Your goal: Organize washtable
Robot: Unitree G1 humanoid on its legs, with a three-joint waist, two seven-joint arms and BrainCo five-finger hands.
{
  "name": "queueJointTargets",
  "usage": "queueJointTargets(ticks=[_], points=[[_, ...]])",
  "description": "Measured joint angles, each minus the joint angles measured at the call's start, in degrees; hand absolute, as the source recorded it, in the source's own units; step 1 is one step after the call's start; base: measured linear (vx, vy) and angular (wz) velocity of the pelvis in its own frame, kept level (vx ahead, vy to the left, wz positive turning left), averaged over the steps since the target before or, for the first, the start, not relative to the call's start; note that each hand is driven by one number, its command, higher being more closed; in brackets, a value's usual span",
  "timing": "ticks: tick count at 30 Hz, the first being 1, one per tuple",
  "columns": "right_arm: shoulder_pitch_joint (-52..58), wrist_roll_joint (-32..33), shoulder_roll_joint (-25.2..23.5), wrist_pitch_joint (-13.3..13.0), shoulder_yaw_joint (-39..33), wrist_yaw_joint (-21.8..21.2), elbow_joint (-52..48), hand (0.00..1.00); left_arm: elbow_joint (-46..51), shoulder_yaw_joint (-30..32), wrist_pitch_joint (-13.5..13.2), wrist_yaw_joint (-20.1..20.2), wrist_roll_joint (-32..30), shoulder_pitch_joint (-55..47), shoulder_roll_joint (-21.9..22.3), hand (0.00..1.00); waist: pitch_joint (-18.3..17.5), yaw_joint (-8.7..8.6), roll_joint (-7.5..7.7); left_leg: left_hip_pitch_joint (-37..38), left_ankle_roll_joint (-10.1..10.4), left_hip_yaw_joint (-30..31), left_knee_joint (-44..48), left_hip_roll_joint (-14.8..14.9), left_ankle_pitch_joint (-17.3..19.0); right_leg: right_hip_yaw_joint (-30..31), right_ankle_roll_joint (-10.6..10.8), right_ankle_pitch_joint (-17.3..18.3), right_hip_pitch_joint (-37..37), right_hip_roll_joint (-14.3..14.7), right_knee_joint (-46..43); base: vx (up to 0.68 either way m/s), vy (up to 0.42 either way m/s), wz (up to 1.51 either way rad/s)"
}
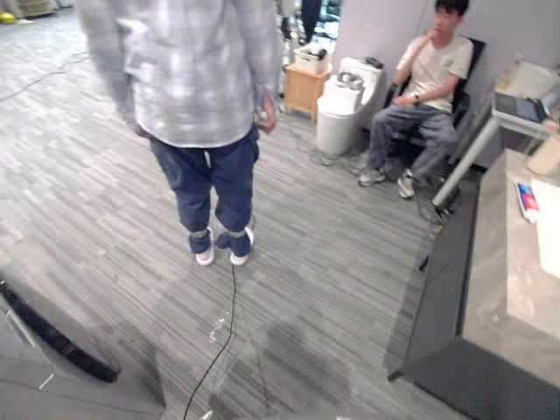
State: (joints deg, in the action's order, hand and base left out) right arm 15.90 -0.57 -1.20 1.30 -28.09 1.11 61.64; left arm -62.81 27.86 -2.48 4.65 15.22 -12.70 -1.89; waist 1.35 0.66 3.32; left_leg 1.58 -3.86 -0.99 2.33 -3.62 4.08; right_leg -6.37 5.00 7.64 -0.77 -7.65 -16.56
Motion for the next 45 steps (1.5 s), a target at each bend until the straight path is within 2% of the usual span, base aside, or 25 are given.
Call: queueJointTargets(ticks=[3,6,10,16,20,21,27,31,35,38,41,42,43,44,45], points=[[-0.2,0.1,0.4,-0.5,-0.1,0.0,0.2,0.0,-0.2,1.4,0.0,-0.1,1.2,0.1,1.0,0.0,-0.2,0.23,-0.63,0.0,1.4,0.6,-0.2,0.8,-1.0,-1.9,0.0,0.0,-1.6,0.6,1.2,0.04,-0.142,0.45],[-0.6,1.0,0.5,-1.0,-0.2,-0.1,0.7,0.0,-1.2,1.2,-0.2,0.0,2.2,0.1,1.1,0.0,-0.5,0.28,-0.84,0.3,1.7,1.9,-0.8,0.7,-1.9,-2.6,0.0,0.0,-2.6,0.7,2.1,0.04,-0.069,0.29],[-1.2,2.7,0.9,-1.4,-0.4,-0.5,3.1,0.0,-2.9,-1.8,-0.3,0.0,1.2,0.4,-0.5,0.0,-1.0,0.07,-0.79,2.9,1.9,1.9,-8.2,0.6,-6.1,-1.6,-0.4,-0.2,-3.1,1.0,5.2,0.0,-0.053,-0.05],[-2.0,4.5,1.8,-1.4,-0.1,-1.1,5.0,0.0,-3.6,-6.2,-0.3,0.1,-0.1,0.5,-2.3,0.0,-0.9,-0.35,-1.12,3.5,1.9,1.6,-8.2,0.3,-6.9,-1.1,-0.6,-0.4,-4.3,1.3,6.9,-0.07,-0.043,-0.06],[-2.6,4.5,2.6,-1.4,1.6,-1.1,5.3,0.0,-4.0,-8.2,-0.3,-0.1,-0.1,0.4,-2.9,0.0,-0.5,-1.57,-0.78,3.1,2.6,1.5,-8.2,0.4,-7.5,-1.1,-0.6,0.3,-4.9,1.5,9.3,-0.11,-0.043,0.01],[-5.3,4.4,3.5,-1.5,4.4,-0.2,7.8,0.0,-4.7,-11.8,-0.5,-0.1,-0.1,1.4,-4.0,0.0,2.2,-2.88,-0.88,4.7,1.6,-1.4,-8.2,-0.4,-7.1,0.0,0.1,0.3,-7.7,1.1,12.8,0.0,0.0,0.0],[-5.3,4.5,3.6,-1.5,5.1,-0.1,7.7,0.0,-4.7,-11.7,-0.5,-0.2,0.0,1.4,-4.0,0.0,2.4,-2.89,-0.98,4.8,1.8,-1.5,-8.2,-0.4,-7.0,0.0,0.1,0.3,-7.7,1.1,12.7,0.0,0.0,0.0],[-5.7,4.5,4.2,-2.5,8.3,-0.1,7.1,0.0,-4.5,-9.9,-0.6,-2.3,1.1,1.4,-3.9,0.0,2.5,-2.89,-0.86,4.6,1.5,-1.7,-8.2,-0.4,-7.1,0.1,0.1,0.3,-7.6,1.1,12.6,0.0,0.0,-0.01],[-7.6,4.5,4.5,-3.0,11.2,-0.1,5.9,0.0,-3.5,-3.7,-0.6,-5.3,3.4,1.5,-2.3,0.0,3.1,-2.79,-0.47,2.4,1.7,-2.4,-8.2,-0.3,-6.8,0.2,-0.2,0.5,-5.5,1.0,12.5,-0.02,-0.005,-0.07],[-8.3,4.4,3.9,-3.4,11.9,-0.2,4.4,0.0,-2.0,0.2,-0.6,-7.3,5.2,1.4,-1.6,0.0,4.2,-2.46,0.08,2.0,0.7,-3.9,-8.2,-0.5,-6.1,0.2,0.1,0.7,-5.0,0.5,12.3,0.0,0.012,-0.04],[-8.8,4.4,3.5,-3.4,12.2,-0.1,4.3,0.0,-0.7,3.2,-0.6,-7.7,5.4,1.6,-1.6,0.0,4.9,-1.57,1.25,2.0,-0.1,-4.3,-8.1,-1.2,-5.3,0.2,1.2,1.0,-5.0,-0.8,11.5,0.09,0.045,-0.03],[-8.8,4.5,2.6,-3.4,12.1,-0.1,4.2,0.0,-0.2,4.2,-0.7,-7.7,5.3,1.8,-1.6,0.0,5.1,-1.32,2.28,2.1,-0.3,-5.9,-8.0,-1.5,-4.5,-0.1,1.8,1.3,-5.0,-1.6,10.8,0.13,0.076,0.25],[-8.4,4.5,1.8,-3.4,11.4,0.0,3.2,0.0,0.1,4.2,-0.6,-7.9,4.8,2.5,-1.5,0.0,6.0,-1.36,3.43,1.7,-0.5,-9.4,-5.1,-1.3,-1.3,-1.6,3.0,2.1,-4.3,-3.2,6.9,0.17,0.071,0.3],[-8.2,4.5,1.9,-3.3,10.9,0.0,2.3,0.0,0.2,4.1,-0.6,-7.9,4.7,3.0,-1.1,0.0,6.7,-1.19,2.87,1.2,-0.7,-10.1,-3.1,-0.8,0.0,-1.6,3.1,2.1,-3.0,-3.4,3.3,0.16,0.096,0.23],[-7.7,4.5,2.5,-3.3,10.6,0.0,0.0,0.0,0.4,4.0,-0.6,-7.9,3.5,4.1,0.1,0.0,7.8,-0.94,1.14,0.5,-1.1,-10.3,1.2,0.6,2.8,-1.1,2.9,1.4,1.6,-3.5,-7.8,0.12,0.096,0.05]])
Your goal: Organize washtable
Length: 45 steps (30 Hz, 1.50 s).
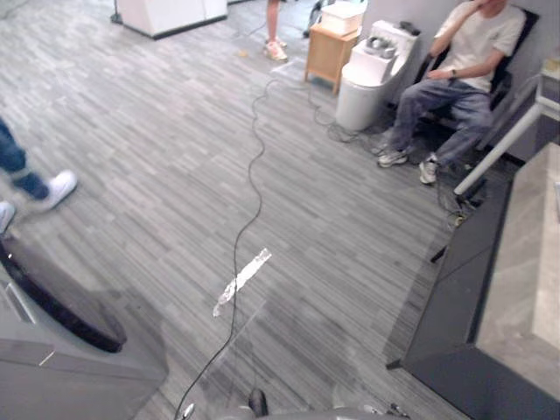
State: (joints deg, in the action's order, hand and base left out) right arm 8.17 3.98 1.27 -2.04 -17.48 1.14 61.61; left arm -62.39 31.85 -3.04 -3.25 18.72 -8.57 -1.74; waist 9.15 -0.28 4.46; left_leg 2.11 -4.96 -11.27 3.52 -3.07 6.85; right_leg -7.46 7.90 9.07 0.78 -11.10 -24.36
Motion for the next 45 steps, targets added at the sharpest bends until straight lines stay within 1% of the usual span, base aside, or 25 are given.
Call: queueJointTargets(ticks=[1,3,4,8,9,12,14,15,16,17,19,20,22,24,26,28,30,31,33,34,36,37,40,43,45], points=[[0.7,0.1,0.3,-0.3,-0.3,0.0,-2.3,0.0,0.1,-0.4,0.0,0.0,-1.0,0.4,0.1,0.0,0.6,-0.09,-1.11,-0.5,-0.4,0.5,3.4,0.8,2.3,0.4,-2.8,-1.6,5.0,0.0,-10.4,0.1,0.115,0.05],[1.5,0.2,-0.2,-1.1,-0.7,0.1,-4.2,0.0,0.9,-1.5,0.0,-0.4,-2.3,1.2,-0.8,0.0,1.0,-0.46,-1.66,-0.1,-0.5,1.6,7.3,2.0,5.7,1.1,-2.7,0.8,12.7,1.1,-22.7,0.25,0.139,0.15],[1.6,0.7,-0.8,-1.5,-0.9,0.2,-4.4,0.0,1.9,-2.7,0.0,-0.5,-3.2,1.8,-1.8,0.0,0.9,-0.57,-1.36,0.8,0.3,2.0,7.4,2.6,6.7,-0.3,-2.4,1.7,16.3,1.6,-23.0,0.32,0.142,0.16],[2.0,2.2,-1.4,-1.5,-3.4,0.2,-4.4,0.0,2.3,-3.0,-0.1,-0.5,-4.0,6.4,-1.8,0.0,1.0,-0.95,-1.4,6.4,2.2,2.8,3.3,2.8,8.2,-8.3,-2.5,1.0,21.4,2.9,-6.1,0.42,0.083,0.16],[1.8,2.3,-1.4,-1.4,-3.9,0.3,-4.2,0.0,2.3,-3.0,-0.1,-0.5,-4.9,7.1,-1.8,0.0,1.0,-1.89,-1.45,9.0,2.3,3.1,1.4,2.7,8.2,-11.4,-3.9,-0.9,21.8,3.7,0.3,0.56,0.029,0.21],[2.3,2.2,-1.9,-1.1,-6.1,0.5,-4.5,0.0,3.2,-1.7,-0.1,-0.5,-5.5,6.8,-1.4,0.0,0.4,-2.49,-2.24,14.5,7.1,1.1,0.5,4.1,10.9,-20.6,-10.5,-4.6,22.4,6.9,3.1,0.63,-0.006,0.14],[3.1,2.1,-3.0,-0.6,-7.6,0.9,-4.7,0.0,3.4,1.8,0.0,-0.4,-5.9,5.6,-0.7,0.0,-1.5,-3.03,-1.57,11.5,10.8,-1.0,12.9,5.2,13.0,-22.4,-15.5,-7.6,20.9,9.7,5.4,0.75,-0.08,0.16],[4.1,2.1,-3.4,-0.1,-7.4,1.1,-4.8,0.0,3.8,4.3,0.0,-0.1,-5.9,4.8,-0.1,0.0,-2.7,-3.81,-0.62,8.2,10.3,-1.8,24.8,5.5,12.7,-22.0,-19.1,-9.4,18.6,11.6,8.8,0.78,-0.105,-0.25],[3.9,2.1,-1.0,0.2,-7.6,0.7,-6.6,0.0,4.1,6.7,0.2,0.0,-5.8,3.5,2.4,0.0,-3.1,-2.97,-5.61,1.1,4.3,-1.9,42.8,11.4,6.4,-20.1,-22.6,-8.0,15.1,16.6,10.5,0.78,-0.055,-0.91],[3.6,2.1,0.0,0.1,-6.3,1.2,-7.9,0.0,4.5,6.7,0.5,0.1,-5.8,1.9,3.2,0.0,-3.4,-1.52,-6.94,-2.8,2.7,-2.5,53.6,14.8,0.4,-16.4,-21.6,-6.4,12.6,19.2,11.6,0.72,0.013,-1.46],[1.7,2.3,-0.7,-0.2,-4.4,1.2,-8.7,0.0,5.0,6.3,0.6,0.4,-5.2,1.3,3.3,0.0,-2.6,-0.98,-6.18,-10.4,3.8,-0.3,65.5,18.3,2.4,-12.2,-20.4,-4.1,7.2,20.3,11.4,0.72,-0.001,-1.2],[0.4,2.6,-1.4,-0.1,-3.9,1.4,-8.4,0.0,5.8,5.9,0.6,0.5,-4.8,1.3,3.4,0.0,-2.2,-0.18,-4.64,-13.8,5.4,1.0,66.3,19.2,4.1,-8.9,-19.8,-3.6,3.4,20.0,11.9,0.69,-0.038,-1.08],[-1.6,4.1,-2.9,-0.5,-1.4,1.4,-8.7,0.0,7.1,3.5,0.2,0.6,-3.2,1.6,3.6,0.0,-2.0,1.36,-2.86,-18.5,7.8,2.9,59.8,19.2,6.0,-3.7,-18.8,-3.1,-2.5,18.8,13.9,0.72,0.061,-1.35],[-3.4,4.5,-4.3,-1.0,0.5,1.5,-8.9,0.0,7.7,3.5,-0.2,0.5,-1.6,2.1,4.1,0.0,-1.6,1.33,-2.69,-21.7,9.0,4.1,49.6,18.7,6.7,0.1,-16.6,-1.4,-6.8,17.7,15.1,0.58,0.197,-1.2],[-4.0,4.6,-5.3,-1.7,1.8,1.8,-9.2,0.0,7.7,2.8,-0.6,0.5,-0.9,2.6,4.6,0.0,-1.2,1.52,-2.78,-23.9,9.5,7.7,35.9,15.9,6.4,3.8,-14.6,1.8,-9.8,16.3,15.5,0.54,0.313,-1.01],[-3.8,4.5,-5.3,-2.0,2.7,2.4,-9.1,0.0,7.6,2.9,-0.7,0.4,-0.6,2.4,5.4,0.0,-1.0,2.51,-3.88,-24.4,13.2,14.8,20.8,12.7,2.6,9.3,-11.2,7.2,-12.8,14.3,14.1,0.62,0.486,-1.19],[-3.2,4.5,-5.4,-2.0,2.8,2.5,-9.0,0.0,7.5,4.9,-1.2,0.2,-0.2,1.1,5.8,0.0,-1.9,3.45,-3.95,-24.1,13.9,14.9,21.3,13.0,-2.1,13.5,-9.3,10.3,-13.5,13.0,12.9,0.39,0.393,-1.41],[-3.2,4.5,-5.5,-1.8,3.5,2.3,-8.3,0.0,7.5,6.8,-1.3,-0.3,-0.2,0.0,5.8,0.0,-2.6,4.42,-3.26,-24.9,11.9,11.8,26.5,12.8,-0.5,17.5,-8.4,11.8,-13.1,10.8,11.8,0.6,0.59,-1.58],[-3.1,4.4,-5.6,-1.7,2.9,2.2,-7.4,0.0,7.2,10.4,-1.4,-0.8,-0.3,-0.4,5.7,0.0,-4.4,4.37,-0.41,-24.9,10.4,6.5,29.9,13.1,4.3,19.7,-7.6,11.0,-9.7,8.4,7.1,0.58,0.557,-1.45],[-3.2,4.5,-6.0,-1.8,1.6,2.2,-7.3,0.0,6.3,10.4,-1.3,-0.8,-0.4,-0.4,5.5,0.0,-4.4,4.37,0.73,-21.6,8.5,1.9,29.7,13.6,6.3,19.7,-6.4,8.4,-5.2,7.3,-3.4,0.44,0.426,-1.31],[-2.9,4.9,-5.7,-1.8,0.6,2.1,-7.1,0.0,5.5,8.3,-1.3,-1.3,-0.4,0.1,5.2,0.0,-4.2,4.11,0.4,-15.9,7.1,-2.5,27.6,14.2,7.7,16.5,-4.5,4.0,0.1,5.6,-15.6,0.4,0.393,-1.12],[-2.2,5.4,-5.6,-1.8,0.2,1.6,-6.7,0.0,5.6,6.1,-1.4,-1.8,-0.4,0.7,4.7,0.0,-3.8,3.94,-0.3,-10.6,6.6,-5.4,24.6,14.2,8.1,11.1,-4.0,3.0,3.3,3.3,-23.2,0.3,0.309,-1.01],[-1.8,7.0,-5.6,-3.1,-0.8,1.2,-8.1,0.0,5.5,4.0,-2.4,-1.9,-1.0,3.1,3.6,0.0,-4.0,2.59,-1.14,-2.4,6.6,-11.5,17.3,14.0,8.1,-3.2,-4.7,2.9,9.2,-2.1,-28.2,0.19,0.21,-0.92],[-1.7,8.6,-5.5,-4.1,-2.7,1.2,-8.3,0.0,3.4,3.3,-2.4,-2.0,-1.0,5.3,1.2,0.0,-4.1,0.62,-1.29,3.7,7.9,-20.6,11.0,13.7,7.7,-18.5,-4.8,3.0,11.9,-3.0,-16.2,0.23,0.139,-1.37],[-2.3,9.0,-4.9,-4.1,-4.7,1.3,-6.5,0.0,2.9,1.4,-2.5,-2.0,-1.0,5.7,0.4,0.0,-4.0,0.39,-1.4,7.3,9.1,-28.3,7.1,12.5,7.0,-32.0,-7.9,1.0,12.8,-1.9,-2.8,0.26,0.061,-1.85]])
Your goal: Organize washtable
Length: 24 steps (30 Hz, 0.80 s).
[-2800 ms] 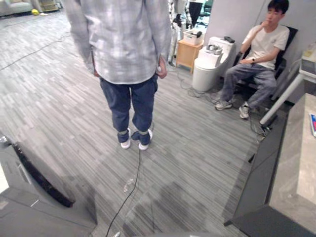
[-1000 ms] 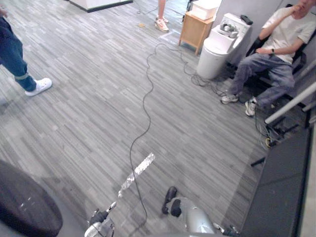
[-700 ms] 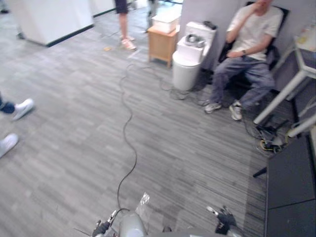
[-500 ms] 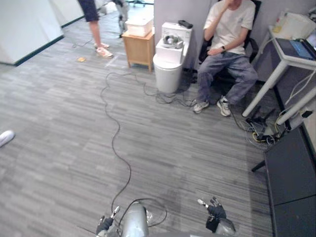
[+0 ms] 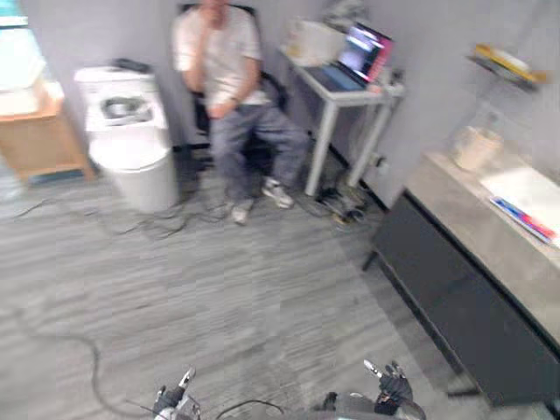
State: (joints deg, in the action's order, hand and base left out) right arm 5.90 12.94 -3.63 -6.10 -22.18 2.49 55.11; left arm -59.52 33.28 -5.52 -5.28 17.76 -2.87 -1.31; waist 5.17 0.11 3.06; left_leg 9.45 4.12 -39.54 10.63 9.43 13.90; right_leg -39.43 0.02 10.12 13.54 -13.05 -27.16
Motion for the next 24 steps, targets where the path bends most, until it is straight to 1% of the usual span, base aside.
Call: queueJointTargets(ticks=[1,2,3,4,5,6,7,8,9,10,11,12,13,14,15,16,17,18,19,20,21,22,23,24], points=[[-0.3,0.0,0.2,0.3,-0.8,0.2,0.5,0.0,-1.1,-0.1,0.0,0.0,-0.1,1.1,0.0,0.0,0.3,-0.15,-0.41,1.2,0.5,-3.2,-1.3,-0.5,-0.3,-5.5,-2.5,-2.1,0.2,1.6,7.0,0.3,0.032,-1.61],[0.0,0.0,0.2,0.3,-1.7,0.3,1.0,0.0,-2.0,-0.3,0.0,0.0,-0.6,1.7,0.0,0.0,0.4,-0.56,-0.57,2.2,1.1,-4.4,-2.1,-0.9,-0.5,-8.4,-4.4,-4.1,-0.3,2.6,10.8,0.39,0.028,-1.32],[0.8,0.6,0.0,0.4,-2.7,0.4,1.6,0.0,-2.5,-0.9,0.1,0.0,-0.7,1.7,0.2,0.0,0.5,-1.26,-0.37,3.8,1.9,-4.8,-2.5,-1.6,-0.7,-8.8,-7.3,-6.5,-1.2,2.8,12.4,0.37,-0.018,-1.03],[1.4,1.3,-0.1,0.4,-4.6,0.6,1.5,0.0,-2.8,-1.3,0.1,0.1,-1.3,1.8,0.8,0.0,0.4,-1.7,-0.36,6.4,3.8,-4.6,-1.2,-0.9,-0.4,-7.7,-10.2,-7.8,-2.6,3.5,11.7,0.39,-0.039,-0.86],[1.4,1.3,0.2,0.4,-4.7,0.6,1.4,0.0,-2.9,-1.6,0.1,0.2,-1.6,1.7,1.1,0.0,0.5,-1.99,-1.29,6.8,4.9,-4.4,1.7,1.0,-0.1,-7.0,-9.2,-7.1,-3.7,4.7,11.4,0.37,-0.075,-0.82],[1.7,1.1,0.6,0.4,-4.4,0.5,1.0,0.0,-2.6,-2.4,0.1,0.3,-1.7,1.8,1.8,0.0,0.1,-2.24,-2.11,5.0,5.6,-2.1,11.9,5.6,0.4,-5.5,-8.1,-5.6,-5.7,7.3,12.5,0.32,-0.135,-0.7],[2.7,1.0,0.6,0.4,-3.6,0.6,-0.4,0.0,-1.2,-2.4,0.0,0.4,-1.6,1.8,3.1,0.0,-0.3,-2.07,-3.49,0.9,4.5,1.9,25.4,11.4,-0.9,-4.4,-8.1,-5.1,-7.7,10.8,15.2,0.31,-0.173,-0.69],[3.0,1.0,0.9,0.3,-3.3,0.5,-0.8,0.0,-0.7,-2.3,0.0,0.5,-1.5,1.7,3.8,0.0,-0.3,-1.58,-4.55,-1.5,2.4,4.6,31.7,14.2,-2.1,-3.6,-8.4,-4.9,-8.7,12.6,16.4,0.3,-0.203,-0.92],[3.0,1.0,1.5,0.3,-2.3,0.6,-1.5,0.0,-0.6,-2.1,0.0,1.1,-1.4,1.5,4.8,0.0,0.0,-0.89,-5.83,-5.9,-0.6,10.3,42.2,17.7,-3.3,-0.9,-9.2,-4.3,-10.3,15.6,17.6,0.31,-0.13,-1.24],[2.9,1.0,2.0,0.4,-1.2,0.6,-1.4,0.0,-0.6,-1.8,0.1,1.4,-0.9,1.1,5.1,0.0,0.3,0.14,-6.06,-9.6,-0.7,16.1,48.8,18.3,-3.1,2.1,-10.1,-3.4,-12.0,17.0,17.9,0.32,-0.08,-1.29],[2.9,1.0,1.9,0.4,-0.9,0.6,-1.2,0.0,-0.6,-1.8,0.1,1.4,-0.6,0.5,5.0,0.0,0.7,0.69,-5.53,-11.0,-0.5,18.0,50.6,18.0,-2.9,3.5,-10.5,-2.7,-13.1,17.2,18.0,0.35,-0.02,-1.29],[2.2,1.1,1.8,0.4,-0.3,0.8,-0.5,0.0,0.3,-1.8,-0.9,1.4,0.1,-0.2,4.6,0.0,1.5,0.79,-4.04,-13.3,-0.5,21.2,51.6,16.8,-2.9,6.7,-10.2,-1.9,-15.7,17.2,18.4,0.34,0.003,-1.14],[2.1,1.2,1.7,0.4,0.2,1.1,0.2,0.0,0.5,-1.9,-0.9,1.4,0.7,-0.9,3.7,0.0,1.6,0.94,-3.21,-15.7,-0.4,24.2,49.8,15.6,-2.9,9.1,-8.8,-2.2,-18.0,16.9,19.1,0.34,0.025,-1.17],[1.9,1.2,1.6,0.4,0.2,1.1,0.4,0.0,0.5,-2.0,-1.0,1.4,0.9,-1.3,3.7,0.0,1.7,0.87,-2.93,-16.4,-0.4,25.0,47.8,14.8,-2.9,11.0,-8.5,-2.2,-18.8,16.9,19.3,0.37,0.12,-1.38],[1.3,1.2,1.7,0.4,0.2,1.1,0.5,0.0,0.5,-2.4,-1.1,1.4,2.0,-2.3,3.9,0.0,2.0,1.2,-2.56,-17.7,0.1,27.3,41.8,13.1,-2.5,14.4,-7.9,-2.2,-20.0,16.7,19.8,0.24,0.11,-1.23],[0.8,1.2,1.6,0.3,0.2,1.1,0.4,0.0,0.4,-2.4,-1.2,1.4,2.1,-2.7,4.1,0.0,2.0,1.25,-2.91,-18.1,0.1,28.8,38.1,12.0,-2.5,15.9,-7.5,-2.2,-20.5,16.6,20.2,0.33,0.244,-1.51],[0.3,1.2,1.7,0.3,0.2,1.1,0.3,0.0,0.3,-2.6,-1.2,1.4,2.8,-3.2,4.4,0.0,2.0,1.25,-3.14,-18.7,0.2,32.6,29.2,9.1,-2.5,19.3,-6.5,-2.1,-21.2,15.7,20.4,0.21,0.207,-1.22],[0.2,1.2,1.7,0.2,0.2,1.1,0.1,0.0,0.3,-3.0,-1.3,1.4,3.0,-3.4,4.6,0.0,2.0,1.36,-3.21,-19.0,0.3,35.3,23.4,6.9,-2.6,21.4,-5.6,-2.0,-21.6,14.9,20.3,0.32,0.326,-1.25],[0.3,1.2,1.7,0.0,0.2,1.1,0.0,0.0,0.3,-3.4,-1.4,1.4,3.0,-3.5,4.7,0.0,2.0,1.44,-3.23,-19.4,0.7,37.9,17.6,4.7,-2.8,23.1,-4.6,-1.9,-22.1,13.8,20.4,0.27,0.31,-1.0],[0.7,1.2,1.7,-0.1,0.3,1.1,0.0,0.0,0.3,-4.1,-1.5,1.5,3.0,-3.4,4.7,0.0,2.0,1.43,-3.49,-19.8,1.8,40.7,11.3,2.6,-3.5,25.0,-2.9,-1.4,-22.4,12.6,20.2,0.31,0.411,-0.87],[1.4,1.2,1.8,-0.1,1.0,1.1,0.0,0.0,0.3,-4.3,-1.7,1.5,3.0,-3.4,4.9,0.0,2.0,1.41,-4.03,-20.2,3.1,41.7,6.8,1.5,-5.7,26.3,-1.1,-0.4,-22.9,11.6,19.8,0.26,0.376,-0.72],[1.9,1.1,1.9,-0.1,1.3,1.1,-0.1,0.0,0.2,-4.3,-1.8,1.5,3.0,-3.5,4.9,0.0,1.9,1.59,-4.0,-19.8,3.6,41.5,6.8,1.1,-9.2,27.3,-0.1,0.1,-23.4,10.9,19.3,0.27,0.402,-0.58],[2.5,1.1,1.6,0.0,1.8,1.1,0.0,0.0,0.2,-4.3,-1.8,1.5,2.9,-3.7,4.5,0.0,1.4,1.72,-3.31,-18.9,2.3,39.8,6.7,-0.5,-9.9,28.8,1.5,0.8,-23.8,9.1,19.2,0.31,0.344,-0.46],[3.7,1.0,0.5,-0.1,2.5,1.0,0.0,0.0,0.2,-4.4,-2.2,1.5,2.7,-3.8,3.4,0.0,-0.1,1.56,-1.26,-18.7,0.8,37.7,6.6,-2.2,-8.9,29.7,2.7,0.2,-23.2,7.1,19.6,0.38,0.388,-0.53]])
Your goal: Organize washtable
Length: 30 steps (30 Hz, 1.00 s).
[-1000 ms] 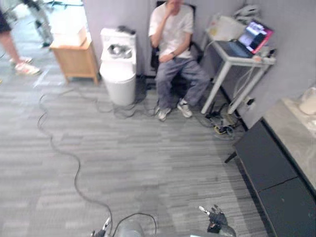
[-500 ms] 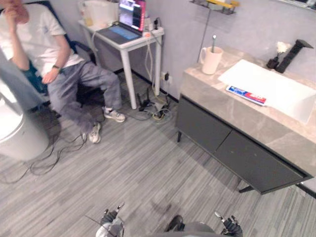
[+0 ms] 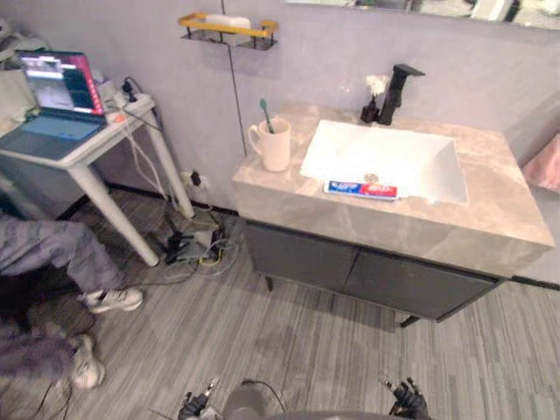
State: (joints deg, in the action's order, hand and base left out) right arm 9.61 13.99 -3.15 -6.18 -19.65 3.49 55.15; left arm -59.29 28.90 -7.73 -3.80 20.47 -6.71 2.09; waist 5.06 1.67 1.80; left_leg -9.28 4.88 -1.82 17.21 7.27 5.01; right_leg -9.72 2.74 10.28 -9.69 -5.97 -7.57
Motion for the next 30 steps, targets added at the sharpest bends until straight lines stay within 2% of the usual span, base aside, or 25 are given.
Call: queueJointTargets(ticks=[1,4,5,7,8,9,10,11,12,13,14,15,16,18,19,20,30], points=[[0.2,0.0,-0.6,0.1,0.0,0.1,0.3,0.0,0.0,0.0,-0.3,0.0,-0.4,0.5,-0.5,0.0,-0.3,0.34,1.01,-0.2,-1.1,-1.9,1.9,-0.6,1.9,1.5,1.2,-1.1,0.2,-1.3,0.4,0.3,0.306,-0.53],[0.4,-0.2,-1.0,0.2,-0.2,0.0,0.4,0.0,-0.5,0.2,-0.2,0.1,-1.1,0.6,-0.6,0.0,-0.7,0.65,1.5,3.0,-3.3,-7.6,3.5,-1.6,6.0,6.8,2.8,-2.9,0.4,-4.0,-1.0,0.21,0.336,-0.86],[0.4,-0.4,-0.8,0.2,-0.3,0.0,0.4,0.0,-1.0,0.2,-0.2,0.1,-1.1,0.7,-0.6,0.0,-0.8,0.63,1.35,4.0,-3.8,-9.1,3.1,-1.7,6.5,7.9,2.8,-3.0,1.3,-4.4,-2.7,0.13,0.284,-1.03],[0.1,-0.6,0.1,0.1,-1.3,0.0,0.3,0.0,-2.3,-1.6,-0.2,0.0,-1.6,1.1,-0.6,0.0,-1.0,0.51,-0.02,8.3,-4.7,-13.3,0.4,-1.7,7.1,10.6,2.3,-4.5,8.2,-4.9,-15.5,0.09,0.264,-0.98],[0.1,-0.6,0.3,0.1,-1.4,0.0,0.4,0.0,-2.4,-2.4,-0.2,0.1,-1.6,1.1,-0.7,0.0,-0.8,0.38,-0.37,9.6,-4.8,-14.1,-0.4,-1.7,7.0,10.9,2.2,-5.5,9.9,-4.9,-18.9,0.08,0.254,-0.68],[0.0,-0.2,0.2,0.1,-2.6,0.0,0.5,0.0,-2.5,-4.2,-0.2,0.0,-2.0,1.1,-1.1,0.0,-0.6,-0.37,-0.59,11.8,-5.2,-15.1,-1.6,-1.6,7.1,10.9,2.3,-5.0,12.3,-5.4,-24.7,0.05,0.175,-0.35],[-0.3,-0.1,0.3,0.1,-2.7,0.0,0.8,0.0,-3.0,-5.5,-0.2,0.0,-2.3,1.3,-1.6,0.0,-0.7,-1.42,-0.57,13.6,-5.4,-15.5,-2.8,-1.6,7.0,9.2,2.8,-2.4,13.3,-5.3,-27.2,0.05,0.146,-0.22],[-0.3,-0.1,0.4,0.1,-2.4,0.0,0.9,0.0,-3.2,-6.2,-0.2,0.0,-2.4,1.4,-1.8,0.0,-0.7,-1.58,-0.61,14.2,-5.5,-15.6,-3.5,-1.6,6.9,7.9,2.9,-1.2,13.5,-5.1,-27.0,0.0,0.057,-0.02],[-0.4,-0.1,0.5,0.0,-2.2,0.1,1.0,0.0,-3.2,-6.6,-0.2,0.1,-2.7,1.7,-1.8,0.0,-0.7,-1.83,-0.61,14.9,-5.5,-15.7,-4.5,-1.6,6.8,6.1,2.7,-0.3,13.6,-4.9,-25.2,0.0,0.038,0.06],[-0.7,-0.1,0.6,0.0,-1.8,0.1,2.0,0.0,-3.2,-7.0,-0.3,0.1,-2.8,1.8,-1.8,0.0,-0.8,-2.15,-0.55,15.1,-5.1,-15.6,-5.4,-1.9,6.3,4.8,2.5,-0.8,13.4,-4.0,-19.0,0.01,0.011,0.09],[-0.8,-0.2,0.8,0.0,-1.6,0.1,2.1,0.0,-3.2,-7.0,-0.4,0.1,-2.8,1.7,-2.1,0.0,-1.0,-2.19,-0.01,14.8,-4.8,-15.4,-6.1,-2.8,5.9,4.9,1.7,-2.9,13.0,-3.6,-13.2,0.05,-0.062,0.15],[-0.6,-0.3,0.8,0.1,-1.5,0.1,2.9,0.0,-3.4,-6.9,-0.3,0.1,-2.8,1.7,-2.7,0.0,-1.5,-2.18,1.13,14.6,-4.5,-14.6,-7.6,-4.7,5.4,4.4,2.3,-4.4,12.5,-4.2,-8.2,0.07,-0.095,0.1],[-0.7,-0.5,0.9,0.2,-1.9,0.1,3.4,0.0,-3.7,-6.9,-0.3,0.1,-2.8,1.5,-2.6,0.0,-1.9,-2.09,1.22,14.9,-4.2,-14.3,-8.3,-5.0,5.0,4.2,3.4,-4.3,11.5,-4.3,-6.1,0.09,-0.096,0.24],[-0.8,-1.5,2.2,0.4,-2.3,0.0,4.3,0.0,-4.4,-6.9,-0.4,0.2,-4.3,0.5,-0.9,0.0,-3.4,-1.98,-0.77,16.2,-3.1,-13.0,-13.6,-4.5,1.9,2.4,3.2,-6.4,10.0,-2.8,-0.4,0.16,-0.079,0.27],[-0.8,-1.8,2.4,0.4,-2.3,0.0,4.5,0.0,-4.4,-6.9,-0.4,0.2,-4.6,0.4,-0.6,0.0,-3.6,-1.88,-1.1,16.2,-2.8,-12.6,-14.5,-4.3,1.5,1.9,3.2,-6.9,9.4,-2.5,0.9,0.12,-0.057,0.16],[-0.3,-3.9,3.5,0.5,0.0,-1.2,8.8,0.0,-5.5,-10.8,-0.4,1.7,-5.3,0.4,-3.5,0.0,-1.3,-0.7,0.58,19.2,-3.2,-10.3,-18.3,-6.8,1.3,-0.9,2.7,-9.3,3.6,-3.0,9.0,0.03,-0.011,0.08],[-0.3,-3.9,3.6,0.5,-0.3,-1.1,8.8,0.0,-5.5,-10.8,-0.4,1.8,-5.4,0.4,-3.5,0.0,-1.3,-0.69,0.58,19.0,-3.2,-10.1,-18.3,-6.8,1.3,-1.2,2.7,-9.3,3.7,-3.0,9.2,0.0,0.0,0.0]])
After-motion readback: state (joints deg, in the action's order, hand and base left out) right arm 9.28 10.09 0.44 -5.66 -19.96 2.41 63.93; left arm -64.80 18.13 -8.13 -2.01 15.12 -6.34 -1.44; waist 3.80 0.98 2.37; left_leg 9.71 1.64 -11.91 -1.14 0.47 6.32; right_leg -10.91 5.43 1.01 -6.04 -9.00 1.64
